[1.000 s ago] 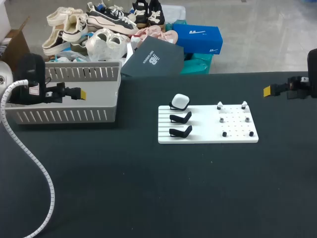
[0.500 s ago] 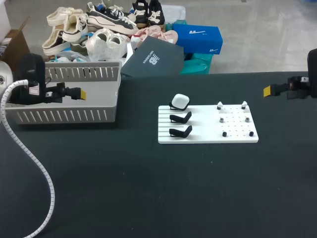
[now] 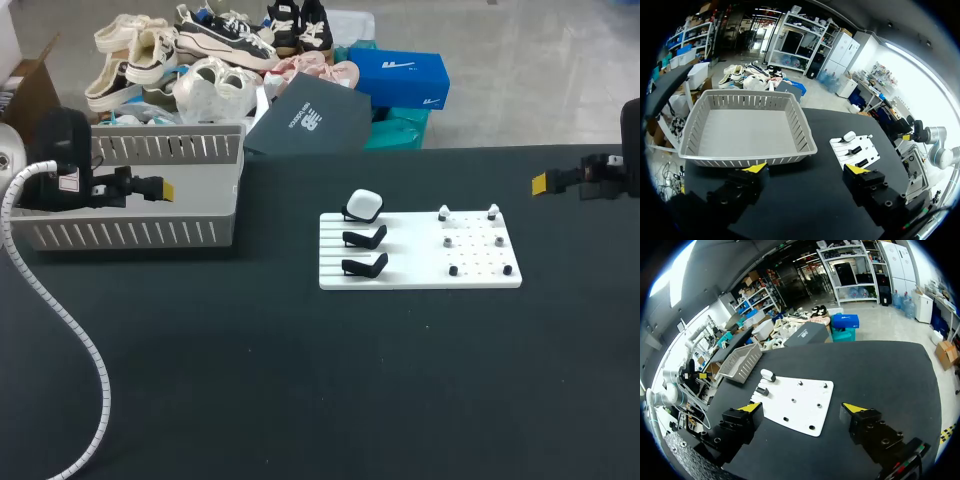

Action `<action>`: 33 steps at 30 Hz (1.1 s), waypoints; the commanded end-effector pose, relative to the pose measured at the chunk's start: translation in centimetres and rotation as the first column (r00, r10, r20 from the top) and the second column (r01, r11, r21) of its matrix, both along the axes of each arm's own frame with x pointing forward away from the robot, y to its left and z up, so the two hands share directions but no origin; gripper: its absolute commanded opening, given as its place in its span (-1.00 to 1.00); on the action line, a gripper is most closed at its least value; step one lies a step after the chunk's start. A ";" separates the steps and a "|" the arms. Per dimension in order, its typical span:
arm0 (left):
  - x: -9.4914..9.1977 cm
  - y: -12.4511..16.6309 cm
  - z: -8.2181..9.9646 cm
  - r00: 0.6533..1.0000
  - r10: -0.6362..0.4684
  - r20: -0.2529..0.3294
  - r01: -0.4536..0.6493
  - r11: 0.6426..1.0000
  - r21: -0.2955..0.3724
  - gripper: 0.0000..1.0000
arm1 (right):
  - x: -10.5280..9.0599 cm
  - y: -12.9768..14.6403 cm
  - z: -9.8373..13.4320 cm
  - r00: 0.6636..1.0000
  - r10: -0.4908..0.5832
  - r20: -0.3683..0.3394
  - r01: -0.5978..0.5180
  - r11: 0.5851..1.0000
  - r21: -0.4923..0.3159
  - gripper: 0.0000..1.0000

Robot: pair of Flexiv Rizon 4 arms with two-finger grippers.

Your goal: Pick up each earbud case from the left stands, insert the matching earbuds, close the lid, and place the case in the box.

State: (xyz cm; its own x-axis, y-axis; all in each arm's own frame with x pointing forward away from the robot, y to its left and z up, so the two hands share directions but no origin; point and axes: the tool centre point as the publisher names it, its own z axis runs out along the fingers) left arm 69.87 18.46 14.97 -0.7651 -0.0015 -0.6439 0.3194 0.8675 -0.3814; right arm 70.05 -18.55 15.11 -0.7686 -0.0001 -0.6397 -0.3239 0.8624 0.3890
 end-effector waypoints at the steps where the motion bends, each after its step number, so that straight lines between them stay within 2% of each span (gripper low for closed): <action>1: 0.1 0.0 0.1 1.000 -0.001 -0.004 0.001 1.000 0.003 1.00 | 0.1 -0.1 -0.1 1.000 0.003 0.001 -0.003 1.000 0.002 1.00; 24: 0.1 0.0 0.1 1.000 -0.001 -0.004 0.001 1.000 0.003 1.00 | 0.1 -0.1 -0.1 1.000 0.003 0.001 -0.003 1.000 0.002 1.00; 27: 0.5 -0.5 0.6 0.998 -0.059 0.023 0.058 0.998 0.027 1.00 | 0.1 -0.1 -0.1 1.000 0.003 0.001 -0.003 1.000 0.002 1.00; 33: 1.6 -1.8 1.9 0.975 -0.168 0.143 0.159 0.985 0.072 1.00 | 0.1 -0.1 -0.1 1.000 0.003 0.001 -0.003 1.000 0.002 1.00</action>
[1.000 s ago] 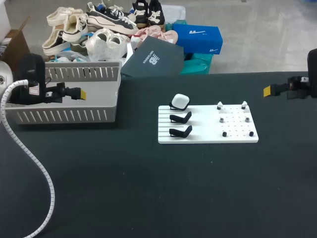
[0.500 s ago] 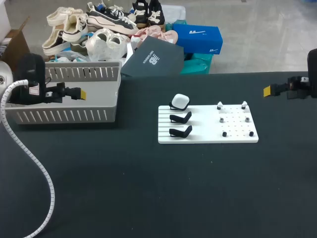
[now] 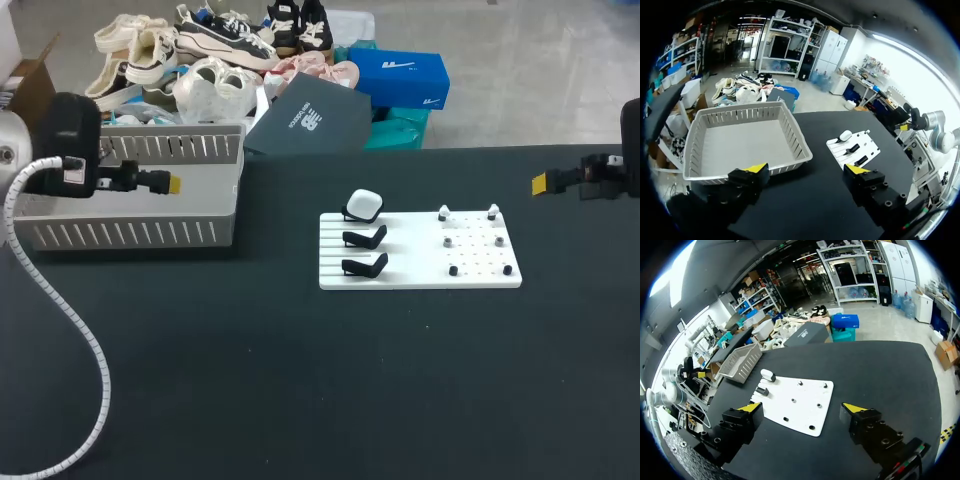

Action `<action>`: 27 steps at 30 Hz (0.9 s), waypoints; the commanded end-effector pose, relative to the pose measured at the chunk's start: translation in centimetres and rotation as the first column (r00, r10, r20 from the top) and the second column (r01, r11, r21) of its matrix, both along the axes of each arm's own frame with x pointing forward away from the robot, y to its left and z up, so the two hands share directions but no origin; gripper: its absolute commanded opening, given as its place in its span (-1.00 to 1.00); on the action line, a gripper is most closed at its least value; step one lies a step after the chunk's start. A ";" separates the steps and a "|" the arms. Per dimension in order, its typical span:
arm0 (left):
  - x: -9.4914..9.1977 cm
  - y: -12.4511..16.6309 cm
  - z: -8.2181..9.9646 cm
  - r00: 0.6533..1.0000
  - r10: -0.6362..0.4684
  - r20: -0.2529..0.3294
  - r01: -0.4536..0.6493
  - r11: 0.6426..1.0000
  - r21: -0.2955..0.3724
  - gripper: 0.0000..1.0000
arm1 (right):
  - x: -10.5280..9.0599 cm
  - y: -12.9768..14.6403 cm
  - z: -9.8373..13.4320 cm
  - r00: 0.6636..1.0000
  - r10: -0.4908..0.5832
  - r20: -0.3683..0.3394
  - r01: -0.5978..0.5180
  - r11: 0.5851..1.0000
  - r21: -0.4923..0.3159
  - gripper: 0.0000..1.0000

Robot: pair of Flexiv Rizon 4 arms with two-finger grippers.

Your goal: Pick up each earbud case from the left stands, insert the matching earbuds, close the lid, and place the case in the box.

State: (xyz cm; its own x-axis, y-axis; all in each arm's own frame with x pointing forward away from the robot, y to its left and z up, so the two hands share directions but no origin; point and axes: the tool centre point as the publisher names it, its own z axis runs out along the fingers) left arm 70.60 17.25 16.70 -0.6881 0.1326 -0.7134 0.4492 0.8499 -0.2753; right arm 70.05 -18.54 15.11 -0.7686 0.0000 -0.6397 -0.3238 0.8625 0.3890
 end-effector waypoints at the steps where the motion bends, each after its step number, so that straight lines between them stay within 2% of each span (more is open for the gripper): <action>1: 1.1 -1.0 0.5 0.993 -0.087 0.074 0.087 0.996 -0.006 1.00 | 0.1 -0.1 -0.1 1.000 0.003 0.001 -0.003 1.000 0.002 1.00; 6: 2.1 -2.4 1.2 0.965 -0.231 0.127 0.231 0.973 0.015 1.00 | 0.1 -0.1 -0.1 1.000 0.003 0.001 -0.003 1.000 0.002 1.00; 8: 2.7 -3.2 1.5 0.940 -0.307 0.146 0.304 0.952 0.040 1.00 | 0.1 -0.1 -0.1 1.000 0.003 0.001 -0.003 1.000 0.002 1.00; 13: 3.6 -4.6 1.3 0.858 -0.483 0.177 0.475 0.876 0.086 1.00 | 0.1 -0.1 -0.1 1.000 0.003 0.001 -0.003 1.000 0.002 1.00; 17: 4.6 -5.6 1.0 0.798 -0.569 0.199 0.558 0.822 0.116 1.00 | 0.1 -0.1 -0.1 1.000 0.003 0.001 -0.003 1.000 0.002 1.00; 22: 6.5 -7.2 -0.2 0.729 -0.655 0.198 0.648 0.754 0.111 1.00 | 0.1 -0.1 -0.1 1.000 0.003 0.001 -0.003 1.000 0.002 1.00; 27: 8.2 -9.0 -1.2 0.648 -0.736 0.195 0.718 0.676 0.165 1.00 | 0.1 -0.1 -0.1 1.000 0.003 0.001 -0.003 1.000 0.002 1.00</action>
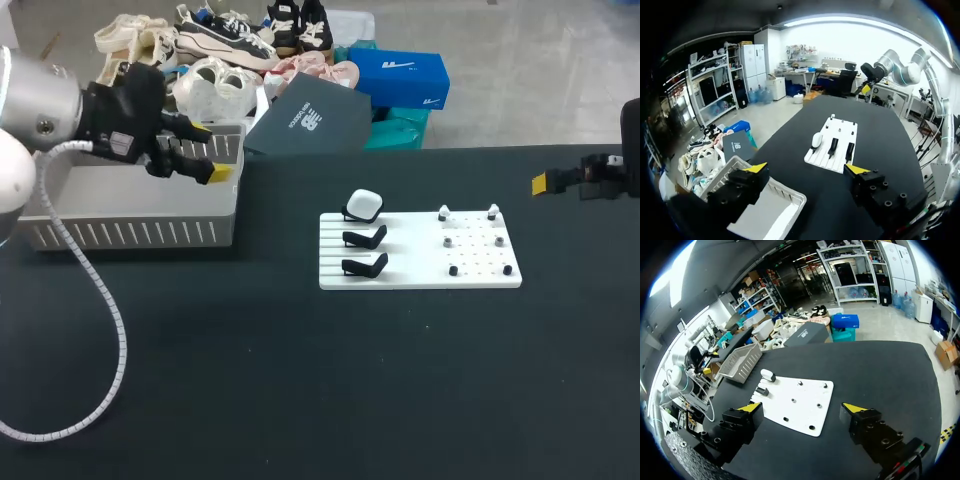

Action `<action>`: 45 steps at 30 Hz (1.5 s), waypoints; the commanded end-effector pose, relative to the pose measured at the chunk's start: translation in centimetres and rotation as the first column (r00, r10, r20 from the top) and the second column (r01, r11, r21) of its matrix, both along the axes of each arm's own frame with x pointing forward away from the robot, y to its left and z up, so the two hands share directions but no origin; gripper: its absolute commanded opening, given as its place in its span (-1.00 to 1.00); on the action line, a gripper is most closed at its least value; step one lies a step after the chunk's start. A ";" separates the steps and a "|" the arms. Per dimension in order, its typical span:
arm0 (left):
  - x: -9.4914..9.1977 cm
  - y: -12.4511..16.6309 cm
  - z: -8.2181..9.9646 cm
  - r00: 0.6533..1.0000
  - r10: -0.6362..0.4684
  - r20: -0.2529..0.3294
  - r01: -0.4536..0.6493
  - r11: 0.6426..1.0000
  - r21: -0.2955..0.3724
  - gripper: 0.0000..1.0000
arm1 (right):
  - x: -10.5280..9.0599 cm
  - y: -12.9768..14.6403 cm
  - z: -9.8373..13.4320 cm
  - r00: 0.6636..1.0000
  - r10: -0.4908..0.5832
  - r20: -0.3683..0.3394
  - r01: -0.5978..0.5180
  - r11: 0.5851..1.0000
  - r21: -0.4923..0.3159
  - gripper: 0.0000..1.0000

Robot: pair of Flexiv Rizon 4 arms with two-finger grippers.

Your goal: Pick up each earbud case from the left stands, insert the matching earbuds, close the lid, and place the case in the box.

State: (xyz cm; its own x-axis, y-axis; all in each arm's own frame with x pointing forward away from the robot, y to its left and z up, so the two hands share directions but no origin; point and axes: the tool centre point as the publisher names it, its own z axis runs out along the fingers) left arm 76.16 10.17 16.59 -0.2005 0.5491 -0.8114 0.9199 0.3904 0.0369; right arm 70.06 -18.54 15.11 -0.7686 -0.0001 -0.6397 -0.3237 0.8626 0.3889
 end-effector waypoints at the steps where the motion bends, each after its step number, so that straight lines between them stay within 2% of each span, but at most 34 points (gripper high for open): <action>1: 2.9 -2.2 -1.2 0.982 -0.177 -0.072 0.177 0.984 -0.010 1.00 | 0.1 -0.1 -0.1 1.000 0.003 0.001 -0.003 1.000 0.002 1.00; 11: 5.9 -5.6 -3.9 0.955 -0.289 -0.065 0.292 0.956 0.043 1.00 | 0.1 -0.1 -0.1 1.000 0.003 0.001 -0.003 1.000 0.002 1.00; 16: 6.3 -7.2 -5.2 0.931 -0.357 -0.070 0.361 0.931 0.052 1.00 | 0.1 -0.1 -0.1 1.000 0.003 0.001 -0.003 1.000 0.002 1.00; 21: 6.7 -8.6 -6.3 0.905 -0.409 -0.116 0.414 0.910 0.016 1.00 | 0.1 -0.1 -0.1 1.000 0.003 0.001 -0.003 1.000 0.002 1.00; 26: 6.7 -10.1 -7.7 0.893 -0.432 -0.124 0.437 0.899 0.011 0.98 | 0.1 -0.1 -0.1 1.000 0.003 0.001 -0.003 1.000 0.002 1.00; 30: 6.5 -10.9 -8.6 0.884 -0.447 -0.138 0.451 0.893 -0.005 0.81 | 0.1 -0.1 -0.1 1.000 0.003 0.001 -0.003 1.000 0.002 1.00; 32: 6.3 -11.1 -9.0 0.882 -0.449 -0.141 0.453 0.892 -0.007 0.30 | 0.1 -0.1 -0.1 1.000 0.003 0.001 -0.003 1.000 0.002 1.00; 33: 6.2 -11.2 -9.2 0.882 -0.449 -0.140 0.452 0.892 -0.008 0.33 | 0.1 -0.1 -0.1 1.000 0.003 0.001 -0.003 1.000 0.002 1.00; 35: 6.1 -11.4 -9.6 0.882 -0.450 -0.142 0.453 0.891 -0.012 0.62 | 0.1 -0.1 -0.1 1.000 0.003 0.001 -0.003 1.000 0.002 1.00; 40: 6.3 -12.1 -10.8 0.886 -0.440 -0.147 0.441 0.897 -0.025 0.76 | 0.1 -0.1 -0.1 1.000 0.003 0.001 -0.003 1.000 0.002 1.00; 43: 6.5 -12.6 -11.3 0.891 -0.431 -0.141 0.431 0.902 -0.034 0.69 | 0.1 -0.1 -0.1 1.000 0.003 0.001 -0.003 1.000 0.002 1.00; 45: 6.6 -13.1 -11.7 0.895 -0.425 -0.135 0.425 0.905 -0.034 0.74 | 0.1 -0.1 -0.1 1.000 0.003 0.001 -0.003 1.000 0.002 1.00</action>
State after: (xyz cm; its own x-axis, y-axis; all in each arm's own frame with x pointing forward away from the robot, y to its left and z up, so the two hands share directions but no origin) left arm 81.99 -2.29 5.64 -0.0583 0.6069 -0.7926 0.9974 0.0010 -0.0725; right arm 70.06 -18.54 15.11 -0.7687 -0.0001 -0.6396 -0.3236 0.8626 0.3888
